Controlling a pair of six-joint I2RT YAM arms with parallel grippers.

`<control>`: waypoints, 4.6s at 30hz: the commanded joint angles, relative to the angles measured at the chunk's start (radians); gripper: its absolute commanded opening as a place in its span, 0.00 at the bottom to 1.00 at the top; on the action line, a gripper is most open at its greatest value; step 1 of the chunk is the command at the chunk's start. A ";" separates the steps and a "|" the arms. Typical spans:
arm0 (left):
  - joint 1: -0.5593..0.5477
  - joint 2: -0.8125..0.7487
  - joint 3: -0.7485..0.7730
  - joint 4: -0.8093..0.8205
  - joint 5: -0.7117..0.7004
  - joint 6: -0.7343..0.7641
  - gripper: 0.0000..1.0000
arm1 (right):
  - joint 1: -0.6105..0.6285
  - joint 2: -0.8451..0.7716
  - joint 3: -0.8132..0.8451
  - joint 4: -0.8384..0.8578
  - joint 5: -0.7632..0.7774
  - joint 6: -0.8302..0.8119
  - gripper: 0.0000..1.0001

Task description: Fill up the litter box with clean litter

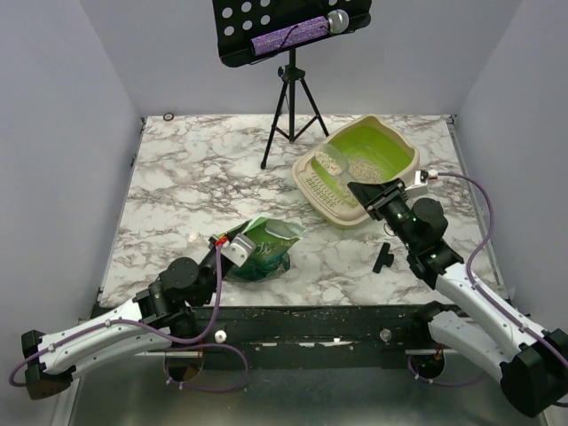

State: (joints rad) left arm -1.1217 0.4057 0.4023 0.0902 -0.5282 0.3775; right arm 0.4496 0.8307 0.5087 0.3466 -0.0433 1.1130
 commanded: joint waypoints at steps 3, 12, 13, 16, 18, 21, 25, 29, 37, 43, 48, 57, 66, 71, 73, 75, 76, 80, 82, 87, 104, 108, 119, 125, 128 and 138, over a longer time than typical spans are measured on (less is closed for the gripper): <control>-0.003 -0.016 0.026 0.066 -0.044 0.003 0.00 | -0.002 0.120 0.100 -0.152 0.275 -0.186 0.00; -0.003 0.002 0.027 0.063 -0.039 0.004 0.00 | -0.002 0.223 0.260 -0.477 0.516 -0.358 0.00; -0.003 0.004 0.027 0.062 -0.039 0.003 0.00 | -0.002 0.240 0.273 -0.510 0.531 -0.369 0.00; -0.003 0.007 0.029 0.059 -0.038 0.001 0.00 | -0.002 0.277 0.341 -0.579 0.539 -0.424 0.01; -0.003 0.007 0.030 0.059 -0.038 0.003 0.00 | -0.002 0.312 0.407 -0.645 0.519 -0.455 0.01; -0.003 0.008 0.029 0.059 -0.041 0.003 0.00 | -0.002 0.366 0.513 -0.734 0.450 -0.510 0.00; -0.003 0.013 0.032 0.052 -0.041 0.000 0.00 | -0.002 0.433 0.655 -0.853 0.347 -0.580 0.00; -0.003 0.015 0.032 0.049 -0.039 0.001 0.00 | -0.002 0.502 0.778 -0.968 0.277 -0.665 0.00; -0.003 0.015 0.035 0.048 -0.032 -0.002 0.00 | -0.002 0.521 0.857 -1.097 0.373 -0.754 0.00; -0.003 0.018 0.035 0.046 -0.029 -0.003 0.00 | 0.004 0.438 0.906 -1.126 0.121 -0.798 0.00; -0.003 0.027 0.036 0.045 -0.023 -0.003 0.00 | 0.046 0.354 0.923 -1.154 -0.088 -0.844 0.01; -0.003 0.047 0.036 0.043 -0.016 -0.005 0.00 | 0.176 0.179 0.837 -1.123 -0.378 -0.995 0.01; -0.003 0.041 0.036 0.045 -0.023 -0.005 0.00 | 0.219 0.137 0.812 -1.181 -0.402 -1.079 0.01; -0.003 0.042 0.036 0.042 -0.021 -0.005 0.00 | 0.230 0.163 0.798 -1.163 -0.420 -1.081 0.01; -0.003 0.042 0.036 0.042 -0.024 -0.005 0.00 | 0.241 0.177 0.797 -1.157 -0.425 -1.081 0.01; -0.003 0.042 0.036 0.042 -0.023 -0.005 0.00 | 0.256 0.192 0.795 -1.152 -0.425 -1.082 0.01; -0.003 0.041 0.035 0.042 -0.021 -0.005 0.00 | 0.262 0.205 0.792 -1.150 -0.426 -1.085 0.01; -0.003 0.042 0.035 0.040 -0.010 -0.006 0.00 | 0.287 0.252 0.780 -1.131 -0.426 -1.079 0.00; -0.003 0.044 0.036 0.037 -0.004 -0.011 0.00 | 0.299 0.283 0.772 -1.118 -0.431 -1.075 0.00; -0.003 0.070 0.047 0.010 0.051 -0.020 0.00 | 0.311 0.364 0.757 -1.060 -0.461 -1.029 0.00; -0.012 0.111 0.061 -0.015 0.077 -0.038 0.00 | 0.262 0.570 0.804 -1.074 -0.395 -0.621 0.00; -0.013 0.105 0.059 -0.014 0.080 -0.038 0.00 | 0.256 0.602 0.781 -1.038 -0.392 -0.564 0.01; -0.018 0.087 0.059 -0.017 0.082 -0.037 0.00 | 0.256 0.791 0.771 -0.951 -0.461 -0.499 0.00; -0.023 0.079 0.056 -0.015 0.082 -0.032 0.00 | 0.256 0.881 0.740 -0.830 -0.544 -0.449 0.00; -0.023 0.076 0.055 -0.015 0.082 -0.029 0.00 | 0.256 0.900 0.711 -0.730 -0.604 -0.417 0.00; -0.023 0.085 0.053 -0.018 0.100 -0.026 0.00 | 0.256 0.897 0.415 0.007 -0.819 -0.135 0.01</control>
State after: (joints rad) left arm -1.1366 0.4995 0.4362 0.0242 -0.4553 0.3531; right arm 0.7052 1.6928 1.0538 -0.0559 -0.7940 0.8154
